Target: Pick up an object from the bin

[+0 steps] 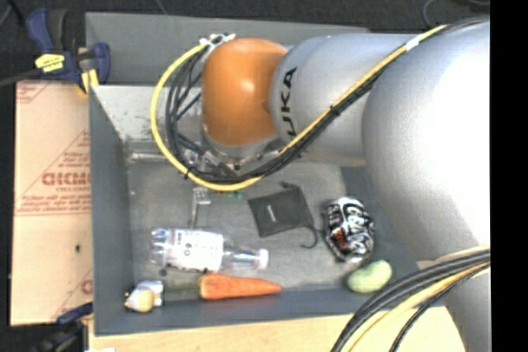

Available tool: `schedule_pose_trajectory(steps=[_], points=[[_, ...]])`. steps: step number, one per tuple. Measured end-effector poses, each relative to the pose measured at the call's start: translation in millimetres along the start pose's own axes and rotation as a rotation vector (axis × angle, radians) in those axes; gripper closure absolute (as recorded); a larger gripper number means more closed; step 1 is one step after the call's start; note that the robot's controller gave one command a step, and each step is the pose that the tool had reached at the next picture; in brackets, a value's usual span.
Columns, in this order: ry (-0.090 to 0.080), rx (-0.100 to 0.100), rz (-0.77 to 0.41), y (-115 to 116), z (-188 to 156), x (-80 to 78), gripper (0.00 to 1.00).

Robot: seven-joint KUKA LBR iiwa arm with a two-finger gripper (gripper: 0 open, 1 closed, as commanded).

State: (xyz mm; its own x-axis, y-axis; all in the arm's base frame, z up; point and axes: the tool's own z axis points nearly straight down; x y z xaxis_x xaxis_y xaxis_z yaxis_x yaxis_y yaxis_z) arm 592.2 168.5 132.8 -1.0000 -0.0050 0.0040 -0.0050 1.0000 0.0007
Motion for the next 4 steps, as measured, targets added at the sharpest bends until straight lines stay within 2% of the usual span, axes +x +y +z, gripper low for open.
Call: schedule_pose_trajectory(steps=[1, 2, 3, 4], points=[[-0.006, -0.001, 0.003, -1, -5, -1.3, 0.0], [-0.004, -0.003, -0.002, -41, -13, -16.6, 0.0], [-0.013, 0.004, -0.072, -71, 3, -19.7, 0.0], [-0.008, -0.002, -0.139, -80, 25, -28.8, 0.0]])
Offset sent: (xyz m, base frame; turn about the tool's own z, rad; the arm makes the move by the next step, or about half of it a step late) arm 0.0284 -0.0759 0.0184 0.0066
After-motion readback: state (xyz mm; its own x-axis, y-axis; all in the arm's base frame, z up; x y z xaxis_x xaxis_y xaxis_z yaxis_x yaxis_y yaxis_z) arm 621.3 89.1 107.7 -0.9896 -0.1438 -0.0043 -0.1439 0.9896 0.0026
